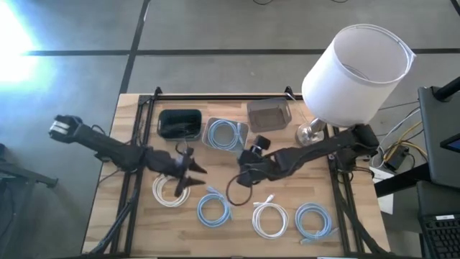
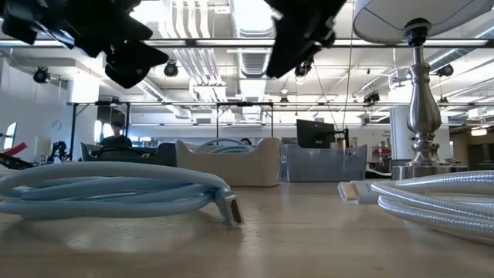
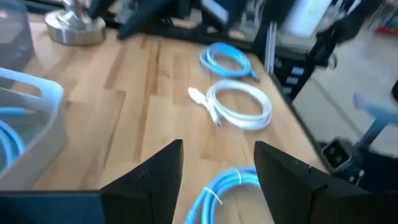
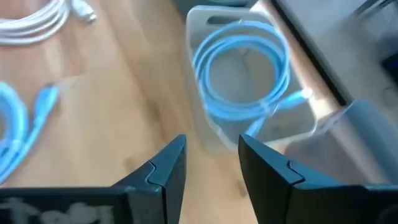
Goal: Pick & Place USB Port
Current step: Put the left blue charger cable into the white bin
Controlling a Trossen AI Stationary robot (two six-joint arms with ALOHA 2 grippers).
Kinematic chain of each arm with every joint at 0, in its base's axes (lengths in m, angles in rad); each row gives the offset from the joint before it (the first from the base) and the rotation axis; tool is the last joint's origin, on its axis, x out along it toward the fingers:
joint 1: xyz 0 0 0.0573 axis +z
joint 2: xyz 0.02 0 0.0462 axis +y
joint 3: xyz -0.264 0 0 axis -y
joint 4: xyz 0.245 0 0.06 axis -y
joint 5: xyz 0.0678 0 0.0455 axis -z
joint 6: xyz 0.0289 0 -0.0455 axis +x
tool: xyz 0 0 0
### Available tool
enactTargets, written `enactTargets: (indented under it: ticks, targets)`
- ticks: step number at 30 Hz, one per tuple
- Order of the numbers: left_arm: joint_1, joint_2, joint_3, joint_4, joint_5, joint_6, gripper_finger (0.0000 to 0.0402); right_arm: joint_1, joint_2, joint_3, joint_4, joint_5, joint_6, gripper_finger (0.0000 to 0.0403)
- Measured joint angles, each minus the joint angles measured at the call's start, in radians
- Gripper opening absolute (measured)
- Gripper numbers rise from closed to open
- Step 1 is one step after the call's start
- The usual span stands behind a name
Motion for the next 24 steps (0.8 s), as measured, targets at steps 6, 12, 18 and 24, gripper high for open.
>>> enactTargets:
  ticks: [6,12,18,24]
  targets:
    - [-0.06,0.219,0.093,-0.006,-0.07,0.01,0.0202,0.055,-0.087,-0.096,-0.011,-0.035,0.106,0.0128]
    - [-0.06,0.433,0.253,-0.172,-0.023,0.033,0.0202,0.116,-0.17,-0.218,-0.009,-0.106,0.187,0.0126]
    - [-0.06,0.592,0.368,-0.298,-0.019,0.028,0.0202,0.14,-0.224,-0.31,-0.004,-0.135,0.222,0.0133]
    - [-0.06,0.698,0.405,-0.294,0.0,-0.001,0.0202,0.14,-0.273,-0.394,0.016,-0.257,0.221,0.0131]
